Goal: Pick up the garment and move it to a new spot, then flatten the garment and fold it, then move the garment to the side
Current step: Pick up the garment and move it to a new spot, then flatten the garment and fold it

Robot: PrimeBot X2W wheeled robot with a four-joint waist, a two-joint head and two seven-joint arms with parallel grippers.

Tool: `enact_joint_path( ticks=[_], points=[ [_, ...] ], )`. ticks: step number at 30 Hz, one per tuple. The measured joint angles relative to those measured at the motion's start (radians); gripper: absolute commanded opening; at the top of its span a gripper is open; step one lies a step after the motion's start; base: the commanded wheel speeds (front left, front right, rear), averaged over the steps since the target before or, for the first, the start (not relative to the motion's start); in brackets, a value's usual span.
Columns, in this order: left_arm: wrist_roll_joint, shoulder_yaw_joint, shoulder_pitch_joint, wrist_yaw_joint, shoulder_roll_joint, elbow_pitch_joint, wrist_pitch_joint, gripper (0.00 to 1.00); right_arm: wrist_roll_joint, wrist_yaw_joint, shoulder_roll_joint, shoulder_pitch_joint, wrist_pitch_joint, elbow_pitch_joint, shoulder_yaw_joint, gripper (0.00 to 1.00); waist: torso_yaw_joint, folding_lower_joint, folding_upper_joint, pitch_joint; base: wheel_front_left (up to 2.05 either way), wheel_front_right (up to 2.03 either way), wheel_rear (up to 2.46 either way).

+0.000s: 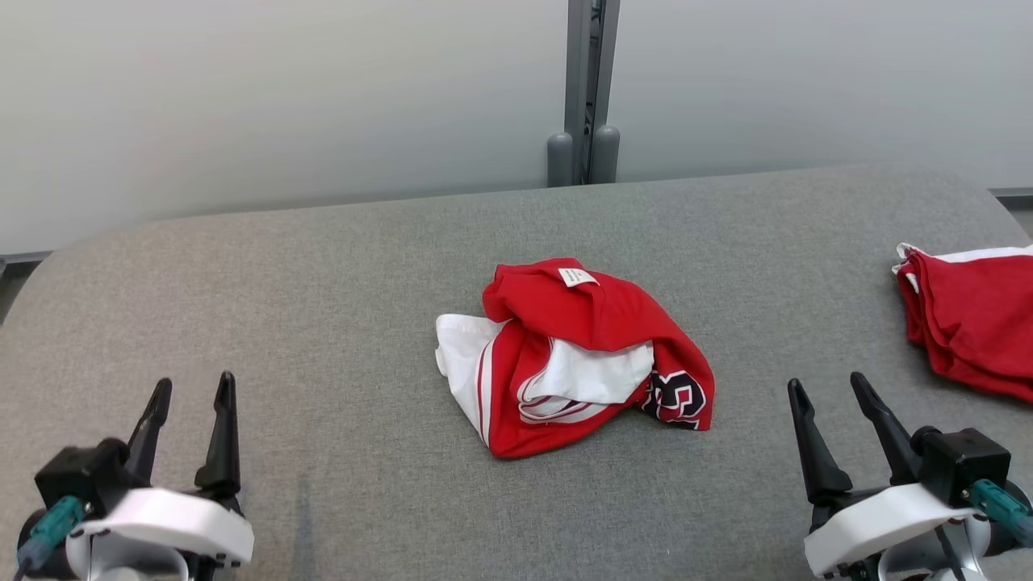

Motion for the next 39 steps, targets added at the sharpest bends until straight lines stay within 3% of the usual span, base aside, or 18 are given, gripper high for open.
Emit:
enact_joint_path(
  ticks=[18, 39],
  points=[
    [0.041, -0.017, 0.203, 0.104, 0.018, -0.232, 0.038, 1.0, -0.002, 0.0, -0.011, 0.07, 0.04, -0.026, -0.01, 1.0, -0.004, 0.0, 0.0, -0.065, 0.0, 0.0, 0.0],
    [0.038, -0.025, 0.236, 0.137, 0.028, -0.305, 0.072, 1.0, -0.002, 0.0, -0.008, 0.085, 0.051, -0.045, -0.017, 1.0, -0.007, 0.0, 0.0, -0.059, 0.0, 0.0, 0.0]
  ],
)
